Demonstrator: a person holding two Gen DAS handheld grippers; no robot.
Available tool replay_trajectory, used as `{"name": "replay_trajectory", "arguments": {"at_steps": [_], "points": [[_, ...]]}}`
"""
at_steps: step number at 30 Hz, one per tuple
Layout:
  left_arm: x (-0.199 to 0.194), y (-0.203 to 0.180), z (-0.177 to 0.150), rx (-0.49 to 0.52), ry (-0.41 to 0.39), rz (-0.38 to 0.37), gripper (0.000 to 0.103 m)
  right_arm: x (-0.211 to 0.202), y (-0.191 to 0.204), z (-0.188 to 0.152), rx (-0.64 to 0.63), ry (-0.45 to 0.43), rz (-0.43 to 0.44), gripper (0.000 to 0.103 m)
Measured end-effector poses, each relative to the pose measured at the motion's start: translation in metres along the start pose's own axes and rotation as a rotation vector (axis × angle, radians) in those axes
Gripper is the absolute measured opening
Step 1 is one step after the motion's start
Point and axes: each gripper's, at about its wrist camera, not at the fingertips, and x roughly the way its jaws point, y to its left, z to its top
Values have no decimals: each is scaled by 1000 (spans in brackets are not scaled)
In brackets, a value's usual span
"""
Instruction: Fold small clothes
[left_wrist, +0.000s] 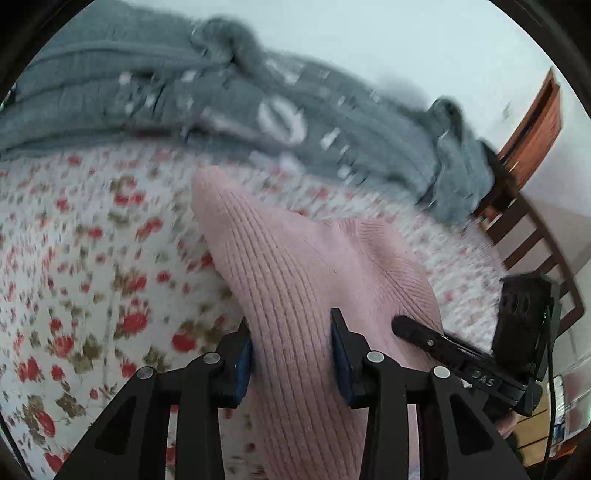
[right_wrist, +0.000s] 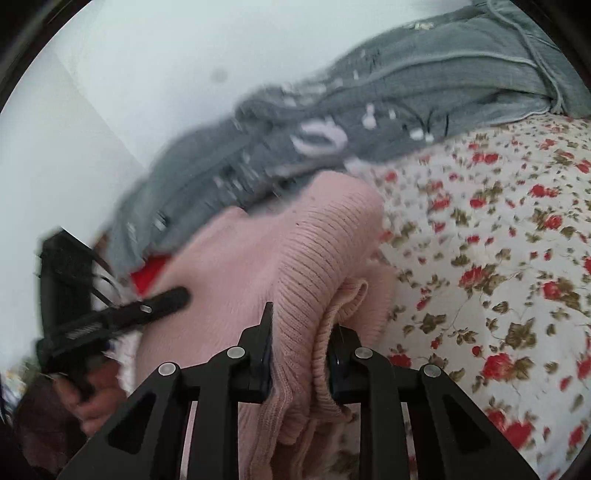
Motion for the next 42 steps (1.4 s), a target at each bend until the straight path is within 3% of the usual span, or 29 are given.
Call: {"name": "replay_trajectory", "arguments": {"at_steps": [2,5,8,13,15,17,18,20,24,29,32,35,39,42], "points": [[13,8,-9,-3,18,45,45,13,2,-10,-56,13,-58,31],[8,17,-14,-18,-11,3,49,3,5,-8,-88,0,-88,47],[-2,22,-11,-23,-14,-27,49,-14,8,-4,-125,-9,-112,51],[-16,13,-11,24,-46,26,49,-34,24,4,-167,-103,-182,51],[-25,10,-13,33,-64,40,49,-33,32,3,-188,-142,-200,46],[-33,7,-14,41,-79,35,49,-21,36,-2,-238,-129,-227,11],[-37,6,-16,43,-90,26,49,-6,36,-8,-275,-83,-256,11],[-42,2,-21,53,-93,8,49,5,30,-15,-291,-79,-323,10],[-49,-7,-34,95,-107,-26,49,-10,23,-4,-210,-56,-272,11],[-54,-14,-52,85,-108,-64,49,-47,49,-15,-239,-137,-173,15],[-56,-21,-68,107,-137,-40,48,-50,69,-36,-312,-135,-133,18],[-51,-26,-79,128,-123,19,47,-34,78,-63,-405,-85,-189,18],[-42,-34,-96,182,-98,124,48,-27,72,-79,-409,-83,-231,18],[-46,-34,-97,186,-95,129,48,-33,72,-77,-390,-56,-224,18]]}}
